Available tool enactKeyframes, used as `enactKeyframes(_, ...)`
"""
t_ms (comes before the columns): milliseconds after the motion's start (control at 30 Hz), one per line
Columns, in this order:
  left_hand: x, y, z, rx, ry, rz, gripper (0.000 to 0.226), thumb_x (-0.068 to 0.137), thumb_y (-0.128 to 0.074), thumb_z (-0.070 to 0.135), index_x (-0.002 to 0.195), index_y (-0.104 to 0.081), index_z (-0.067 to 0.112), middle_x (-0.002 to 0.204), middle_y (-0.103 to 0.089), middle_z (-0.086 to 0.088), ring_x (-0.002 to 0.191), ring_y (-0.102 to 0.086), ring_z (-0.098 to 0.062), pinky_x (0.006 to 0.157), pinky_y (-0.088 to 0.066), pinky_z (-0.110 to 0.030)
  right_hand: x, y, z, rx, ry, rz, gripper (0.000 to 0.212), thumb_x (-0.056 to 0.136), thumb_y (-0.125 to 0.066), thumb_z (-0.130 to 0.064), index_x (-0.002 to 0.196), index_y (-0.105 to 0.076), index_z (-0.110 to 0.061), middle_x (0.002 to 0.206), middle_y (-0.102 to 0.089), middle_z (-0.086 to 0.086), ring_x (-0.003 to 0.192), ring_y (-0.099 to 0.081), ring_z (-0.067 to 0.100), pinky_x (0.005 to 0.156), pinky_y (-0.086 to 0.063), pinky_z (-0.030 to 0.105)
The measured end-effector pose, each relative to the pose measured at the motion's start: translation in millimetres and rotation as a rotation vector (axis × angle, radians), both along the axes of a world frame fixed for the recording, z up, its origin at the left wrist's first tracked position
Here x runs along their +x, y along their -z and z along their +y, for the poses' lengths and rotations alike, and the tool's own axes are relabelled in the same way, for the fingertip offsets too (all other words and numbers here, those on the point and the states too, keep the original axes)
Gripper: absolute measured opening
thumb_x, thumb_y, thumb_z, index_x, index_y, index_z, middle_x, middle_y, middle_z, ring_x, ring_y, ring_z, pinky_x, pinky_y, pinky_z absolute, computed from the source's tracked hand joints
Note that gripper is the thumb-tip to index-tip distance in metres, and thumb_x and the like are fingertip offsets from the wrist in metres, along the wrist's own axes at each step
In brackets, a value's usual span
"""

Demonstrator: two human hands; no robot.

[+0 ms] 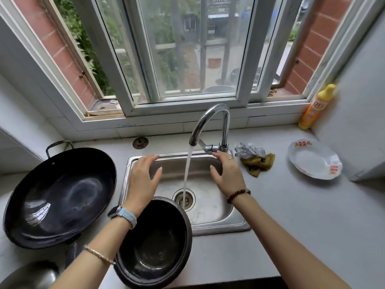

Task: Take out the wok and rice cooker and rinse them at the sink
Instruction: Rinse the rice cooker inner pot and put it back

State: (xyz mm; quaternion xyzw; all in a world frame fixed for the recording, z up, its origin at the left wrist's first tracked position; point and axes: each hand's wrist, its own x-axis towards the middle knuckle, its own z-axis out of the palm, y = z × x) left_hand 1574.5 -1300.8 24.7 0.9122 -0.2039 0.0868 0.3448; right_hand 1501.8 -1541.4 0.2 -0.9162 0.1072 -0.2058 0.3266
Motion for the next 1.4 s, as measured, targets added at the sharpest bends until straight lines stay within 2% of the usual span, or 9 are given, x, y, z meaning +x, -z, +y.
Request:
enactKeyframes(100,14.2,2.1,-14.5,0.002,-0.022,0.019,0.033,0.088,-0.065,0.009,0.122,-0.062,0.011,0.118,-0.060,-0.003,0.112,-0.052,-0.019,0.098,-0.032,-0.022,28.6,11.5,-13.2,-0.103,-0.004,0.047,0.039,0.085,-0.063,-0.017,0.123,-0.061,-0.010,0.128,-0.058,0.008,0.122,-0.048,0.025,0.107,-0.034,0.033)
enactKeyframes(300,36.0,11.8,-31.8,0.023,-0.043,0.036,0.026,0.091,-0.061,0.009,0.116,-0.066,0.014,0.119,-0.061,0.000,0.115,-0.050,-0.017,0.100,-0.032,-0.025,83.4,38.3,-23.7,-0.394,-0.140,0.150,0.043,0.065,-0.078,-0.013,0.107,-0.069,-0.009,0.120,-0.066,0.010,0.113,-0.059,0.033,0.100,-0.044,0.046)
enactKeyframes(533,48.0,21.2,-32.0,0.030,-0.060,0.056,0.026,0.092,-0.060,0.009,0.116,-0.067,0.016,0.117,-0.062,0.003,0.112,-0.051,-0.011,0.096,-0.029,-0.014,129.8,59.5,-33.5,-0.613,-0.270,0.257,0.058,0.070,-0.075,-0.012,0.126,-0.059,-0.013,0.132,-0.059,0.004,0.131,-0.047,0.025,0.111,-0.031,0.047)
enactKeyframes(900,49.2,28.7,-26.8,0.027,-0.083,0.067,0.026,0.091,-0.060,0.010,0.115,-0.066,0.014,0.117,-0.063,0.002,0.113,-0.056,-0.016,0.100,-0.045,-0.038,151.1,62.9,-45.2,-0.833,-0.357,0.325,0.052,0.098,-0.037,-0.010,0.148,-0.026,-0.018,0.152,-0.032,-0.001,0.146,-0.015,0.021,0.118,0.003,0.045)
enactKeyframes(1000,47.6,28.5,-28.0,0.036,-0.090,0.065,0.025,0.090,-0.060,0.009,0.114,-0.067,0.013,0.117,-0.064,0.001,0.112,-0.057,-0.016,0.100,-0.045,-0.038,147.8,60.8,-45.9,-0.841,-0.289,0.279,0.049,0.095,-0.044,-0.007,0.143,-0.037,-0.012,0.145,-0.043,0.004,0.143,-0.026,0.024,0.119,-0.004,0.045)
enactKeyframes(1100,45.0,27.2,-29.4,0.038,-0.086,0.067,0.025,0.090,-0.061,0.008,0.113,-0.067,0.013,0.116,-0.064,0.000,0.112,-0.057,-0.018,0.100,-0.045,-0.039,141.1,62.1,-51.2,-0.870,-0.190,0.193,0.043,0.084,-0.058,-0.007,0.127,-0.059,-0.010,0.123,-0.063,0.004,0.127,-0.051,0.026,0.114,-0.026,0.046)
enactKeyframes(1200,40.6,24.2,-30.7,0.053,-0.090,0.069,0.025,0.090,-0.061,0.009,0.114,-0.067,0.014,0.116,-0.064,0.001,0.112,-0.057,-0.018,0.100,-0.045,-0.037,136.9,65.6,-53.7,-0.897,-0.156,0.093,0.040,0.082,-0.046,-0.008,0.114,-0.068,-0.013,0.107,-0.069,0.000,0.116,-0.061,0.023,0.112,-0.027,0.046)
enactKeyframes(1267,37.8,20.9,-30.1,0.060,-0.095,0.070,0.026,0.090,-0.061,0.009,0.115,-0.067,0.014,0.117,-0.064,0.001,0.112,-0.056,-0.018,0.100,-0.043,-0.034,132.1,61.7,-49.6,-0.858,-0.132,0.113,0.041,0.077,-0.056,-0.008,0.117,-0.067,-0.013,0.110,-0.069,0.000,0.119,-0.059,0.024,0.113,-0.025,0.048)
enactKeyframes(1400,30.6,12.1,-23.9,0.057,-0.115,0.076,0.026,0.090,-0.061,0.008,0.115,-0.067,0.013,0.119,-0.064,-0.001,0.115,-0.054,-0.018,0.102,-0.038,-0.028,114.3,48.7,-43.4,-0.622,-0.152,0.155,0.072,0.057,-0.078,-0.007,0.127,-0.060,-0.014,0.131,-0.060,0.008,0.129,-0.049,0.031,0.111,-0.026,0.056)
